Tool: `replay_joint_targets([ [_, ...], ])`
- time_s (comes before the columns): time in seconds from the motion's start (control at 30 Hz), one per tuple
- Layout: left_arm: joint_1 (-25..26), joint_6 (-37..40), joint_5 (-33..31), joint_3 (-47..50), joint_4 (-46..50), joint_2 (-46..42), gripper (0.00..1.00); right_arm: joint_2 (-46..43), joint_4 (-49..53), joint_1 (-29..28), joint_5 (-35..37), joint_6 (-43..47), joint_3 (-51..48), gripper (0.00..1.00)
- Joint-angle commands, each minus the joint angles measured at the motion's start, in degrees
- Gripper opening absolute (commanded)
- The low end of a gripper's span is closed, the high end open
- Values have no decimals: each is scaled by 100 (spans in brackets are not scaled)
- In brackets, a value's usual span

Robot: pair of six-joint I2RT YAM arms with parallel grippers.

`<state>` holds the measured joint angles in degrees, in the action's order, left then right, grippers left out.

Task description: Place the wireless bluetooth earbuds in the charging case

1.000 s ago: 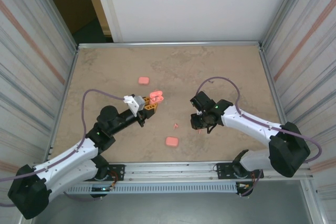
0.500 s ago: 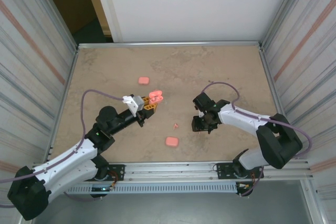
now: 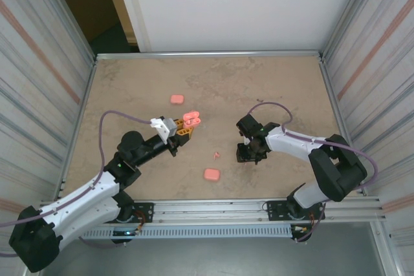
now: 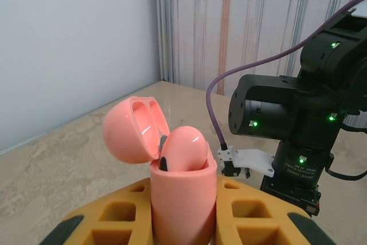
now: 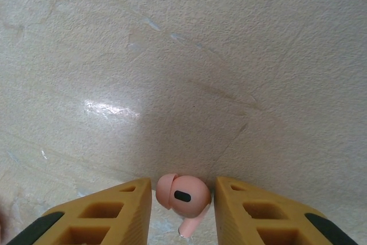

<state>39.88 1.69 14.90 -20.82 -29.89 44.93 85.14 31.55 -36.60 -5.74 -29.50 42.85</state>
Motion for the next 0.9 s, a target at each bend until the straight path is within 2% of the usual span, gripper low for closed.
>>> replay_joint_targets([
  [0.0, 33, 89, -75, -20, -40, -131, 0, 151, 18, 40, 70, 35, 90, 31],
  [0.2, 27, 87, -103, 5, -17, -176, 0, 127, 18, 24, 159, 61, 105, 24],
  [0.4, 29, 22, -88, 43, -116, -122, 0, -196, 103, -90, 377, 161, 168, 24],
  [0.67, 27, -247, 151, 65, -603, 335, 0, -1145, 239, -382, 753, 502, 405, 24],
  [0.87, 31, -428, 310, -2, -977, 728, 0, -2183, -97, -486, 968, 701, 526, 24],
])
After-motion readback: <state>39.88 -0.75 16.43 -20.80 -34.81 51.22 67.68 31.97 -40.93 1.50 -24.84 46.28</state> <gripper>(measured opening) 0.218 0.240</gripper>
